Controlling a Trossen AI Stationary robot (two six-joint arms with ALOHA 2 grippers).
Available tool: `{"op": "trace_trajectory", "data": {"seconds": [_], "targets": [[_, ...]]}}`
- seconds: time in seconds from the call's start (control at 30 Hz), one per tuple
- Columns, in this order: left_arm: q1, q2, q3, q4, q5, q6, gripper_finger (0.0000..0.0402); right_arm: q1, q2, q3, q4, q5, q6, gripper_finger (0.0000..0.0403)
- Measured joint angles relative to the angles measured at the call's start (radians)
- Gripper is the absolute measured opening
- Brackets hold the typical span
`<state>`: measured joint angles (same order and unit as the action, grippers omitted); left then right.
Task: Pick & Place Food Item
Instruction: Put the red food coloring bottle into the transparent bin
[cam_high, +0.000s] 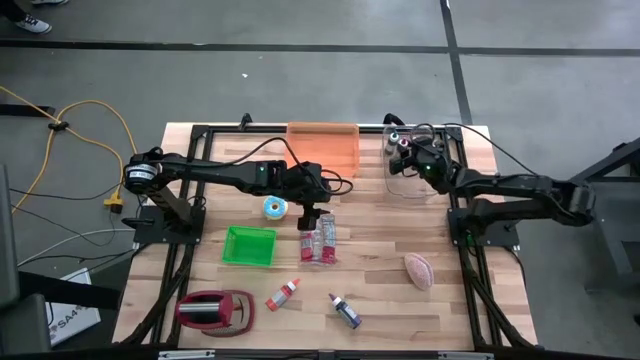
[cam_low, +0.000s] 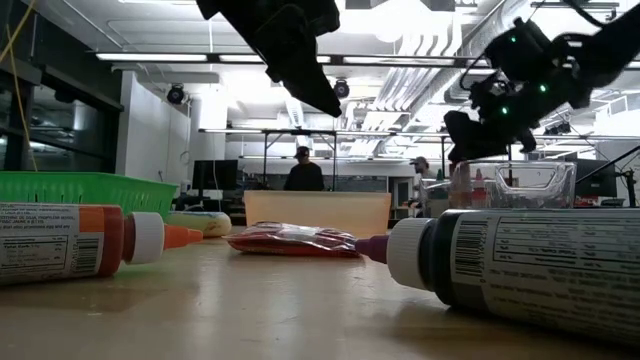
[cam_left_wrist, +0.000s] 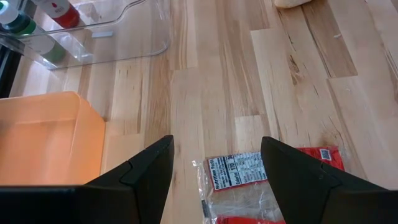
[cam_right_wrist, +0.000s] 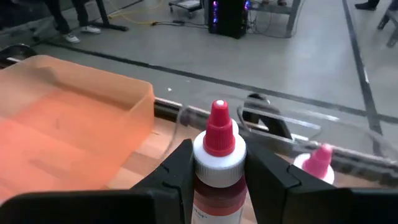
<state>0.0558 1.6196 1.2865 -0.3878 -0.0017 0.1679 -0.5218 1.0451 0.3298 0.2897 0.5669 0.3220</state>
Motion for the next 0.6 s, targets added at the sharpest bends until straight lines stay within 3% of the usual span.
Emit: {"op": "trace_trajectory", "data": {"seconds": [0.17, 0.6], "targets": [[0.0, 0.0, 0.0, 0.0, 0.0, 0.0, 0.0235, -0.023, 0.0, -0.066, 0.128, -0.023, -0.002, 0.0103], [0.0, 0.0, 0.0, 0.0, 0.0, 0.0, 0.0235, -0.124, 0.009, -0.095, 0.142, -0.08, -0.004, 0.0103]]}}
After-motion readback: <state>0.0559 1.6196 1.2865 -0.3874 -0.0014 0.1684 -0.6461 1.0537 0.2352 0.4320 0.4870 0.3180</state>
